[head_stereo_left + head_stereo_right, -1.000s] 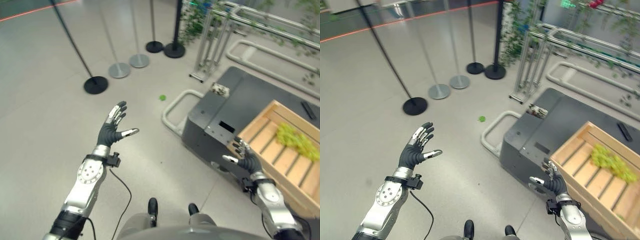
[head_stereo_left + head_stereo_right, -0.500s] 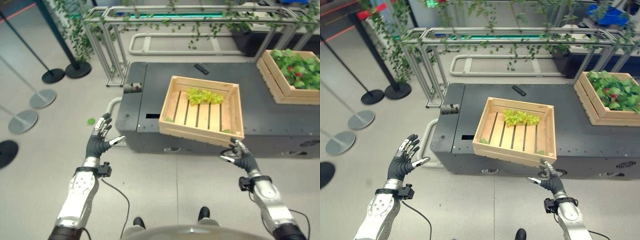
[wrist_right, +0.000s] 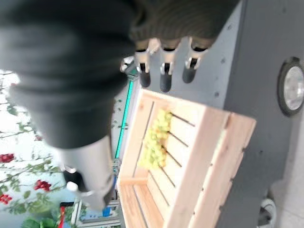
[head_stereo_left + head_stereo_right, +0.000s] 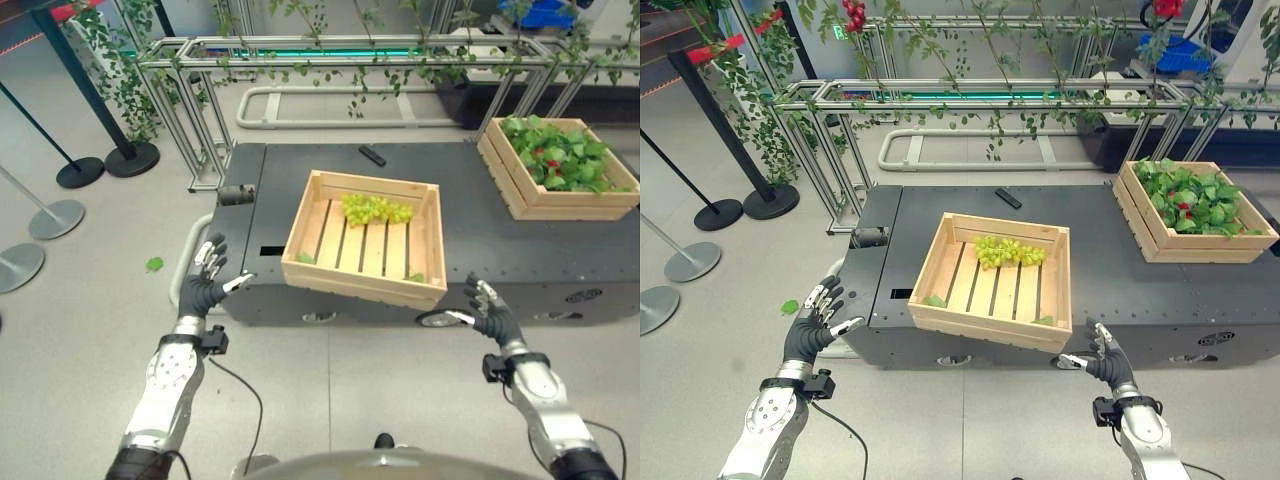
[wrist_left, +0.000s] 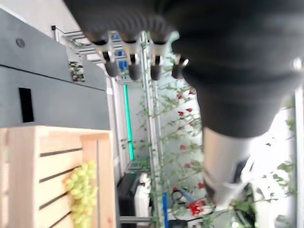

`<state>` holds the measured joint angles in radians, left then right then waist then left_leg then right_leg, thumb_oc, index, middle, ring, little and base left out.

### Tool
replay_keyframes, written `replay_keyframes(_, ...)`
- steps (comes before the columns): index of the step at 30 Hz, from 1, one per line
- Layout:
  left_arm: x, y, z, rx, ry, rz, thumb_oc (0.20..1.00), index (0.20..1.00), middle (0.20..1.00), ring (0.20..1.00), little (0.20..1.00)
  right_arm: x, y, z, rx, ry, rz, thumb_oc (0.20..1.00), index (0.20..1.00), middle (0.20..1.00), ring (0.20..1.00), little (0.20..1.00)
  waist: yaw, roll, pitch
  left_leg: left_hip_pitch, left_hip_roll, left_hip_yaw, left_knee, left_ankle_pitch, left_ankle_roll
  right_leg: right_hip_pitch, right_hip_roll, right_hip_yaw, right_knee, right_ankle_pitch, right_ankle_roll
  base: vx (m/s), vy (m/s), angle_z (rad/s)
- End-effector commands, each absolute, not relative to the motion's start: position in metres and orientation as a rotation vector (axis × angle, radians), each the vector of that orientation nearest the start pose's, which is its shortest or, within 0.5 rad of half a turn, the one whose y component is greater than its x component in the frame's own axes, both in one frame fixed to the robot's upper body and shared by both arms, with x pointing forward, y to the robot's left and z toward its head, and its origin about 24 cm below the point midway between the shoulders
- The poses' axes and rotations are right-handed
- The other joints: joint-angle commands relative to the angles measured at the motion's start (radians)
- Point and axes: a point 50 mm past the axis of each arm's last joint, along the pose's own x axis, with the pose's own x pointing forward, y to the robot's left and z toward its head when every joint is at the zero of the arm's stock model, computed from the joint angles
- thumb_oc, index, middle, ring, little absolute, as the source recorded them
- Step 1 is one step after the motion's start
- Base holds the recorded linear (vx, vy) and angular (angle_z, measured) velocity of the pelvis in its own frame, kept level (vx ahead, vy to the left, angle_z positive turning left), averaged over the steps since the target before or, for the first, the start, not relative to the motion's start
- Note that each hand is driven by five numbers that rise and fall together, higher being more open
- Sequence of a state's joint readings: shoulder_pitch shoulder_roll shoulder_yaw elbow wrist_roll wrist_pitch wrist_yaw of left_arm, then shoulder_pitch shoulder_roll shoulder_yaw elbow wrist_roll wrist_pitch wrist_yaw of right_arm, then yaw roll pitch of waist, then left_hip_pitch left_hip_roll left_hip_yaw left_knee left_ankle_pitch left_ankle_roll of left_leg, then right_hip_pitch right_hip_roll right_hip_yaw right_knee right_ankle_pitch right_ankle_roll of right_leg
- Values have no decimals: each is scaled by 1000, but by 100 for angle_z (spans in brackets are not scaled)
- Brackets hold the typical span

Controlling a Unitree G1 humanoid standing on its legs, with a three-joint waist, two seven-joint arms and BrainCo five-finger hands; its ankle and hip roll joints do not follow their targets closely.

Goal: Pick up the fruits from the basket on one side to the basket on the other side

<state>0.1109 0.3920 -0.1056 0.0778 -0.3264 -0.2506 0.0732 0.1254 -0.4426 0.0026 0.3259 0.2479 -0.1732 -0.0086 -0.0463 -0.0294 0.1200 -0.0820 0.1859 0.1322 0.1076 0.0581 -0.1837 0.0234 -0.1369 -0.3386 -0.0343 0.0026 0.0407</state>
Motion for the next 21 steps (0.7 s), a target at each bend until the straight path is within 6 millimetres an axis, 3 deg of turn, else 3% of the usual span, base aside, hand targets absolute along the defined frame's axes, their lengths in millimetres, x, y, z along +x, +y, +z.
replay_keyframes(1,234,221,52,138,-136,31,1000,1000,1000,1000,1000,220,-270,10,-205,118,-137,1000,1000,1000,1000,1000,5,3,5,-39,-25,-17,-15,-8,50,-21,8,21,17,-46,83,43,27,9)
replay_keyframes(4,231,224,50,160,-127,23,1000,1000,1000,1000,1000,219,-267,3,-192,142,-130,1000,1000,1000,1000,1000,-4,3,-1,-2,-33,-18,-10,-50,59,-13,-4,38,32,-39,87,74,107,1)
replay_keyframes(8,229,227,44,159,-97,33,1000,1000,1000,1000,1000,218,-262,-2,-165,157,-125,1000,1000,1000,1000,1000,-6,-7,-32,46,-47,15,-42,-60,72,2,-15,56,23,-31,93,93,89,-13)
replay_keyframes(21,229,224,37,175,-58,20,1000,1000,1000,1000,1000,217,-252,-11,-116,185,-132,1000,1000,1000,1000,1000,-8,-19,-63,129,-52,37,-123,-58,84,35,-17,59,16,-32,107,24,32,-5)
